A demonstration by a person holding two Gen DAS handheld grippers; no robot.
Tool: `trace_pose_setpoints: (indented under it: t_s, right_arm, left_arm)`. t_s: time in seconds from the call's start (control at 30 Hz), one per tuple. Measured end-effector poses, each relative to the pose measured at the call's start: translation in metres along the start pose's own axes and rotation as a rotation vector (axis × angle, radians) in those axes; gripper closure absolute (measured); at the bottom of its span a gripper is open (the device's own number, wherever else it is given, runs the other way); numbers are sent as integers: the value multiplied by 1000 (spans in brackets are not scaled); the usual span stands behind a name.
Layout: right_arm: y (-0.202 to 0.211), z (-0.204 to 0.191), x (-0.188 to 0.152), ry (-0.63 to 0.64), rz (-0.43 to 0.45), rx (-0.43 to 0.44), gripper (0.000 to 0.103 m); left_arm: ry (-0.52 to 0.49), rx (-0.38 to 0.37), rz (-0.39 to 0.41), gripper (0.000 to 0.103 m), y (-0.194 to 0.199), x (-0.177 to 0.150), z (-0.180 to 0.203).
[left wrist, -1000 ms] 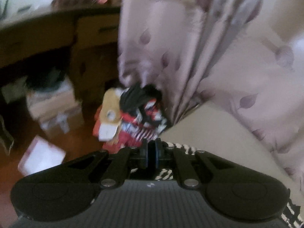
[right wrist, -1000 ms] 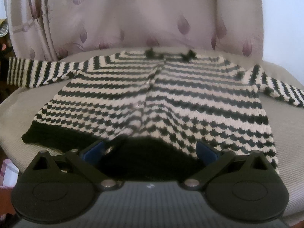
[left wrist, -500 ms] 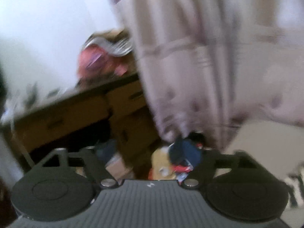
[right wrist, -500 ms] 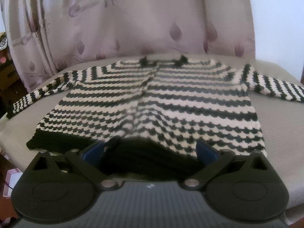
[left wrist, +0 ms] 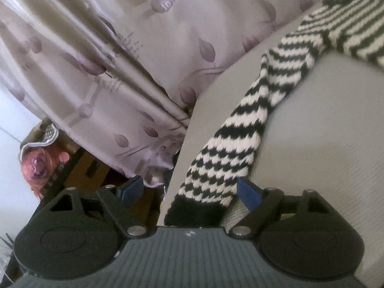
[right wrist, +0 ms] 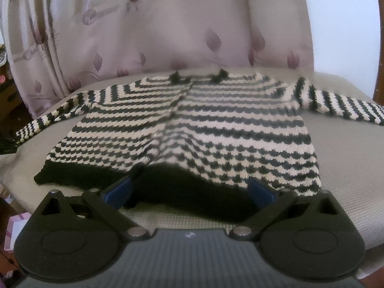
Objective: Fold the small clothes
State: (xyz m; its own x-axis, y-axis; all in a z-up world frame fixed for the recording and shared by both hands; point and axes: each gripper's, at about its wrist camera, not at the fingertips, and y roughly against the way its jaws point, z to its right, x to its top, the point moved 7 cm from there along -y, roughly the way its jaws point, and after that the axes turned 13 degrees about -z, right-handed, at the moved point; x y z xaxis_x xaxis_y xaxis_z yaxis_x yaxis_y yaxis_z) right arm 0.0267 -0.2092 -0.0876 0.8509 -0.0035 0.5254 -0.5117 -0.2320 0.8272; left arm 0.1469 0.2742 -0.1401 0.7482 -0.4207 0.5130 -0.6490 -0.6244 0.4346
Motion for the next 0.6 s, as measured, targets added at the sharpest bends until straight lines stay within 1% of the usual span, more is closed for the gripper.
trace_pose_setpoints:
  t_s: [0.07, 0.13, 0.17, 0.23, 0.27, 0.33, 0.4, 0.47, 0.5, 0.57, 0.6]
  right_arm:
    - [1, 0, -1, 2, 1, -7, 0]
    - [1, 1, -1, -8, -2, -9, 0]
    - [1, 2, -1, -12, -5, -9, 0]
    - [0, 3, -1, -17, -10, -12, 0]
    - [0, 3, -1, -17, -11, -14, 0]
    - [-1, 2, -1, -14, -13, -15, 0]
    - [-3, -1, -1, -8, -20, -13, 0]
    - [-4, -3, -2, 2, -20, -11, 0]
    - [-4, -5, -2, 9, -19, -11, 0]
    - [-3, -6, -3, 16, -18, -14, 0]
    - [-3, -6, -3, 13, -18, -13, 0]
  left_arm:
    - [-16, -14, -10, 18, -10, -6, 3]
    - [3, -82, 13, 32, -14, -11, 0]
    - [3, -109, 23, 37, -14, -13, 0]
    - [-38, -131, 55, 53, -9, -17, 5]
    - [-53, -142, 61, 58, -9, -18, 8]
    - [-72, -185, 58, 79, -10, -18, 14]
    - [-95, -209, 46, 91, -13, -18, 18]
    - [-89, -210, 39, 93, -16, -16, 19]
    - [-67, -218, 31, 93, -17, -15, 16]
    - [17, -240, 12, 93, -16, -9, 4]
    - [79, -250, 9, 93, -13, -2, -7]
